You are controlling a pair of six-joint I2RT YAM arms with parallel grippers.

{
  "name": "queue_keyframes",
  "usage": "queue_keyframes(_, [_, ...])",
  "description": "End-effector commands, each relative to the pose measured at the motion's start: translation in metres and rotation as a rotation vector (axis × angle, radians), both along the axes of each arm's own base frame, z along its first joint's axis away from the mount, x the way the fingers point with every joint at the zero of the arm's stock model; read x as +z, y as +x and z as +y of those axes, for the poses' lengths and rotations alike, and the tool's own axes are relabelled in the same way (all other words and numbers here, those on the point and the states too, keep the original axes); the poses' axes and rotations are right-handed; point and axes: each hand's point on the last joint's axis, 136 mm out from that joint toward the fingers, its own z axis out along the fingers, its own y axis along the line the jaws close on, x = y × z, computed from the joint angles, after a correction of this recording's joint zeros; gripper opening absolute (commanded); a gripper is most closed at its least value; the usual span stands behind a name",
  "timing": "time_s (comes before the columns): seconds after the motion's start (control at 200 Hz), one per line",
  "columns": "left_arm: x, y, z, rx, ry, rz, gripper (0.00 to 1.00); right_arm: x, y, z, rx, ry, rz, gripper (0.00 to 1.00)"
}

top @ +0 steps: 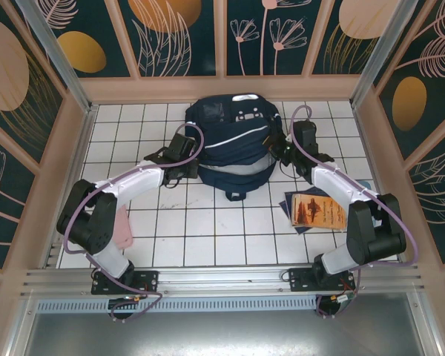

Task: Pack the student bag

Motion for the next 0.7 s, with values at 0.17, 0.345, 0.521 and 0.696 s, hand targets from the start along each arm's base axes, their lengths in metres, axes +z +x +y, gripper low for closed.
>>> queue_keyframes(0.17, [0.001, 0.056, 0.021, 0.131, 0.017, -0.084, 0.0, 0.059, 0.024, -0.003, 0.042, 0.021, -0.213, 0.07])
queue_keyframes(0.345, [0.014, 0.049, 0.049, 0.242, 0.052, -0.124, 0.0, 0.054, 0.019, 0.014, 0.128, 0.03, -0.201, 0.07])
queue_keyframes(0.521, [0.013, 0.013, 0.082, 0.33, 0.092, -0.124, 0.0, 0.038, 0.01, 0.051, 0.243, 0.014, -0.167, 0.09])
queue_keyframes(0.696, [-0.005, -0.01, 0.104, 0.396, 0.136, -0.07, 0.27, 0.018, 0.002, 0.071, 0.28, -0.039, -0.105, 0.39])
